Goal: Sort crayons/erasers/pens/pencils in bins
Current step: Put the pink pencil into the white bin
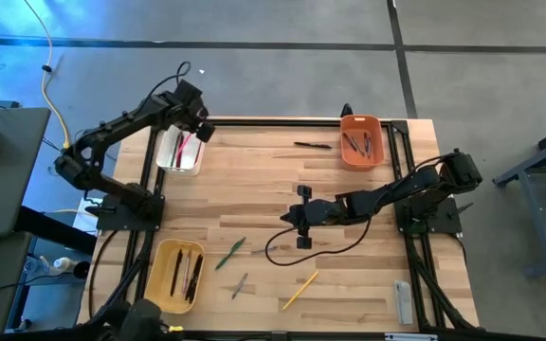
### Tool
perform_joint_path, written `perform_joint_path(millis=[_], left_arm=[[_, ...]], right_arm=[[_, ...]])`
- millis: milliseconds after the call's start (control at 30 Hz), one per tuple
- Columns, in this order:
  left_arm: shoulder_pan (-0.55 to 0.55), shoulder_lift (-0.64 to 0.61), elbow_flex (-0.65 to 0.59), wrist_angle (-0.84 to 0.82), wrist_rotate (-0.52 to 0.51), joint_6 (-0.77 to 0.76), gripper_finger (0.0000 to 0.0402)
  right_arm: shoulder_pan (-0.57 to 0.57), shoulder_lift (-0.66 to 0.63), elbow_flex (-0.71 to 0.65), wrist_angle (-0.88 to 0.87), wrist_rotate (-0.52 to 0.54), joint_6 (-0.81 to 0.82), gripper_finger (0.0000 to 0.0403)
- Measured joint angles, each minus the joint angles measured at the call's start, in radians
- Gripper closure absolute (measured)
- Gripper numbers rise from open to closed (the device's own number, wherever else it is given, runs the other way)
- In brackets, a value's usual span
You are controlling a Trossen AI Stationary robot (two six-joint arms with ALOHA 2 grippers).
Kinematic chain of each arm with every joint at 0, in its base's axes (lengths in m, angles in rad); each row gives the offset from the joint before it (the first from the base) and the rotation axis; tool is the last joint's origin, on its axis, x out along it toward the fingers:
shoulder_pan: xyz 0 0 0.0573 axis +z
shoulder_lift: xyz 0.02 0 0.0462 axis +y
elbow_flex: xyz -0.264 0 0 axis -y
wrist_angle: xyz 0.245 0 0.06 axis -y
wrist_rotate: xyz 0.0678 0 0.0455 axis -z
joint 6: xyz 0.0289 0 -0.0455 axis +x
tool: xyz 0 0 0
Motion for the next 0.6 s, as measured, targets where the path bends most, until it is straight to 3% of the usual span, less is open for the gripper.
perform_joint_path(millis=[300,600], left_arm=[[0.004,0.099,-0.028,0.001,-0.028,-0.049,0.0401],[0.004,0.11,-0.035,0.0,-0.053,-0.057,0.0401]], right_arm=[[0.007,0.0,0.0,-0.004,0.0,0.0,0.0403],[0.008,0.0,0.0,-0.005,0.0,-0.005,0.0403]])
